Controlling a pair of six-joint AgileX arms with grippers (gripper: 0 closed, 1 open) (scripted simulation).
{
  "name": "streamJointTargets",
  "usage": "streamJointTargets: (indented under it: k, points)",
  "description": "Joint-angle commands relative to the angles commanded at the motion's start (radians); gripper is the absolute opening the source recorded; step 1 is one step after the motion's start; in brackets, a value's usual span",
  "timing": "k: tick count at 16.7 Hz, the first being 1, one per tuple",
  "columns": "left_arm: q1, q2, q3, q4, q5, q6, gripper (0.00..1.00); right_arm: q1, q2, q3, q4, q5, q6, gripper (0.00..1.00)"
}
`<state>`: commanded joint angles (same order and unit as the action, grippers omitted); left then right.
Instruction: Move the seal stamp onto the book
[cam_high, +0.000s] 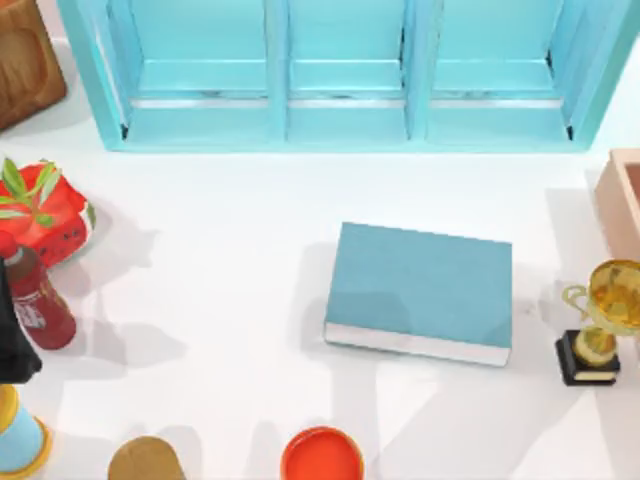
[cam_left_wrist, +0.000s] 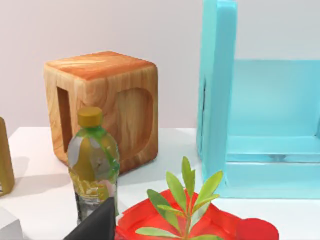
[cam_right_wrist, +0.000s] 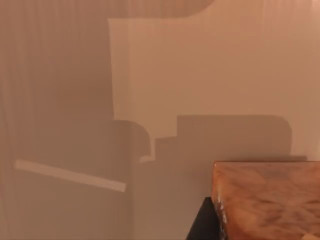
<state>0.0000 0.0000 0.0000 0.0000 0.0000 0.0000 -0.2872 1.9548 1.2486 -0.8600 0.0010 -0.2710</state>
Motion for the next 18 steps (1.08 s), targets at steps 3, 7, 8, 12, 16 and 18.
streamJointTargets:
  k: [3,7,8,12,16,18]
  points:
    - [0.0,0.0,0.0,0.0,0.0,0.0,1.0,0.0,-0.002,0.001,0.0,0.0,0.001,0.0]
    - [0.0,0.0,0.0,0.0,0.0,0.0,1.0,0.023,-0.027,0.053,-0.061,0.013,0.048,0.0]
    - [0.0,0.0,0.0,0.0,0.0,0.0,1.0,0.041,-0.039,0.083,-0.094,0.017,0.074,0.0]
    - [0.0,0.0,0.0,0.0,0.0,0.0,1.0,0.157,-0.084,0.226,-0.259,0.025,0.201,0.0]
    - [0.0,0.0,0.0,0.0,0.0,0.0,1.0,0.302,-0.113,0.347,-0.426,0.018,0.328,0.0]
    - [0.0,0.0,0.0,0.0,0.0,0.0,1.0,0.363,-0.121,0.389,-0.493,0.012,0.377,0.0]
